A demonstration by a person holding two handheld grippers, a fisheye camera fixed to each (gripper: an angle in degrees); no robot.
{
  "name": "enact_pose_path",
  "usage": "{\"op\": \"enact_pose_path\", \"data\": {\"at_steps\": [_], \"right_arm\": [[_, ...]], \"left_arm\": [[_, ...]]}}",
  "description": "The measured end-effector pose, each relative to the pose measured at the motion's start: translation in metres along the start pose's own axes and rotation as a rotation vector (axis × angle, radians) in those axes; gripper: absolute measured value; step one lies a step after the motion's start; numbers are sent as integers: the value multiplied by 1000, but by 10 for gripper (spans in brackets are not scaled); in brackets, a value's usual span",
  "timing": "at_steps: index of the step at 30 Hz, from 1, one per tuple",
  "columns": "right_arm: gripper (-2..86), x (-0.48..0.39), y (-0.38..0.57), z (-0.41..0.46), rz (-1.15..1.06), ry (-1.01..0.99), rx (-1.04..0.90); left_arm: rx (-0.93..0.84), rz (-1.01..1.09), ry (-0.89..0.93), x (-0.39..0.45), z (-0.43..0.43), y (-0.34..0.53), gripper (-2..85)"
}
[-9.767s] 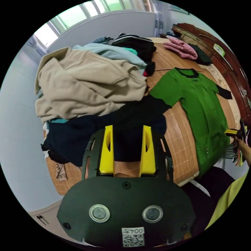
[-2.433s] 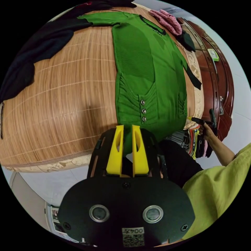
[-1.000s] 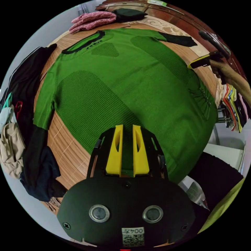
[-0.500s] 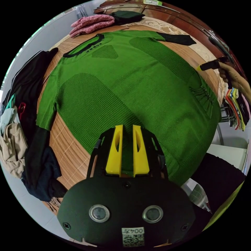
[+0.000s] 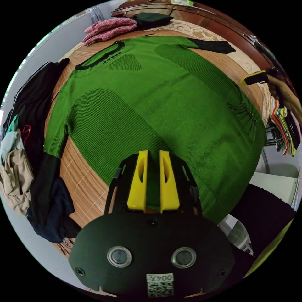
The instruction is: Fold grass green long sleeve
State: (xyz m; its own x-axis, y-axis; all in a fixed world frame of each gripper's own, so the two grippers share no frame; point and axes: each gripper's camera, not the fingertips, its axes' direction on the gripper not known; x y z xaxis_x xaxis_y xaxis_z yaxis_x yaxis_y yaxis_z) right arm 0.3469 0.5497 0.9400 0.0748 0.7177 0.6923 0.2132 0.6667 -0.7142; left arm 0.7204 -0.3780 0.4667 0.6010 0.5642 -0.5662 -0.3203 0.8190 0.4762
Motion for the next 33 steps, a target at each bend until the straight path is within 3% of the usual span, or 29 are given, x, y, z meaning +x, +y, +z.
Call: {"op": "enact_pose_path", "data": {"at_steps": [4,12,16,21,23,26,33], "right_arm": [[44,-9,7,10,-55,71,-109],[30,5,25,-22,-93,168,-59],[13,47,29,-61,-58,-25,-78],[40,167,54,-135,340,-434,322],[66,241,75,-153,558,-702,550],[75,305,92,-168,746,-742,720],[96,389,90,-177,922,-701,794]], "left_arm": [[2,44,-7,5,-6,-5,62],[-20,59,15,2,-14,-15,64],[-45,67,15,0,-18,-22,65],[-93,59,1,-1,-21,-31,65],[-118,52,-4,-1,-22,-36,65],[-142,40,-12,-4,-23,-40,65],[-173,6,-22,-13,-23,-43,62]]}}
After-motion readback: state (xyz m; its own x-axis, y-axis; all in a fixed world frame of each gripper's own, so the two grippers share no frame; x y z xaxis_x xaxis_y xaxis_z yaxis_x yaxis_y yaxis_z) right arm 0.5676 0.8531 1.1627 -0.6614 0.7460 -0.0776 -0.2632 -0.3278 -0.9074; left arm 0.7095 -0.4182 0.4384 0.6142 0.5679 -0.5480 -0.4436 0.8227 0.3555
